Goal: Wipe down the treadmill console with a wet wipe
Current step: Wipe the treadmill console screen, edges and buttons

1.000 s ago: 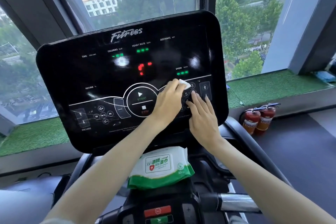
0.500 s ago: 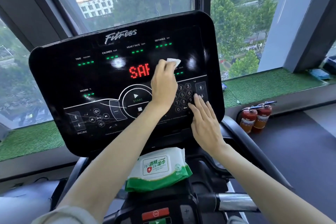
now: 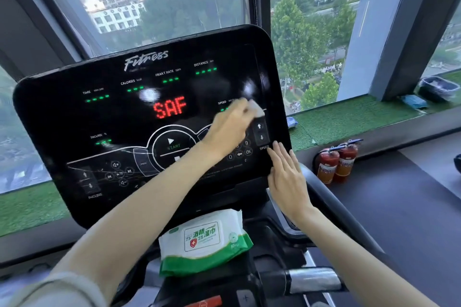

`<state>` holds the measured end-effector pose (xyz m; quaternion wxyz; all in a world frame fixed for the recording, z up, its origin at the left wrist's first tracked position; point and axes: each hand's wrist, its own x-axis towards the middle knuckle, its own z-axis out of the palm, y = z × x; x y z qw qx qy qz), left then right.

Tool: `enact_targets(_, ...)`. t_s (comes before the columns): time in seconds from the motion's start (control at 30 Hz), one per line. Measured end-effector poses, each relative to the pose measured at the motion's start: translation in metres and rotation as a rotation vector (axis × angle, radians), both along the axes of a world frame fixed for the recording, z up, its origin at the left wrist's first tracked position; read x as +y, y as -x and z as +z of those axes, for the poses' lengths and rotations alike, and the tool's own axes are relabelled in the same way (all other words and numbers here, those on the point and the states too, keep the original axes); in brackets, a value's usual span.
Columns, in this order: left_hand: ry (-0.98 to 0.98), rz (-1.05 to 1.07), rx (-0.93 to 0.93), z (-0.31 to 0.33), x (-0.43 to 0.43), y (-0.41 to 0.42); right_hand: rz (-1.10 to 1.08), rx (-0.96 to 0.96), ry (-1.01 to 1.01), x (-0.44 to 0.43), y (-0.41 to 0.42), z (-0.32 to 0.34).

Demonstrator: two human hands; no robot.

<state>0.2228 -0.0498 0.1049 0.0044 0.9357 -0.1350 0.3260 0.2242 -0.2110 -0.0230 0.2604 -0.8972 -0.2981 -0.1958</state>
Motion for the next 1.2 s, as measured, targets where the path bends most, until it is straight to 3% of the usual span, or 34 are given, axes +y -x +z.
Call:
enact_targets(0.07, 0.172, 0.105, -0.049, 0.002, -0.006, -0.001, -0.002, -0.002, 0.0, 0.001, 0.001, -0.001)
enact_targets(0.2, -0.28, -0.168, 0.12, -0.013, -0.011, 0.012, 0.004, -0.011, 0.004, 0.0, 0.001, 0.0)
enact_targets(0.23, -0.242, -0.114, 0.101, -0.01, -0.007, 0.01, 0.005, -0.012, -0.003, -0.001, 0.0, 0.0)
enact_targets(0.33, 0.229, 0.135, -0.071, -0.006, -0.006, -0.004, 0.013, -0.014, -0.028, 0.001, 0.001, -0.002)
enact_targets(0.37, 0.225, 0.133, -0.066, -0.007, -0.012, -0.005, 0.012, -0.015, -0.033, 0.002, 0.001, -0.003)
enact_targets(0.47, -0.251, -0.094, 0.057, -0.019, -0.025, 0.003, 0.015, -0.02, -0.041, 0.0, 0.0, -0.002)
enact_targets(0.5, -0.27, -0.098, 0.057, -0.012, -0.022, 0.001, 0.014, -0.021, -0.046, 0.0, -0.001, -0.002)
enact_targets(0.6, 0.068, 0.156, -0.004, 0.015, -0.012, -0.022, 0.01, -0.018, -0.061, 0.002, 0.001, -0.002)
enact_targets(0.63, 0.099, 0.213, -0.029, 0.021, -0.015, -0.024, 0.007, -0.018, -0.062, 0.003, 0.001, -0.003)
enact_targets(0.87, -0.382, -0.114, 0.107, -0.021, -0.027, 0.008, 0.003, -0.036, 0.022, -0.002, 0.0, 0.002)
enact_targets(1.0, -0.044, 0.073, -0.023, 0.0, -0.022, -0.01, 0.013, -0.052, 0.022, -0.003, -0.002, 0.001)
enact_targets(1.07, 0.033, 0.118, -0.051, -0.004, -0.028, -0.006, 0.017, -0.048, 0.019, -0.003, -0.002, -0.001)
enact_targets(1.2, -0.302, -0.068, 0.086, -0.049, -0.033, 0.023, 0.019, -0.06, -0.031, -0.011, 0.001, -0.001)
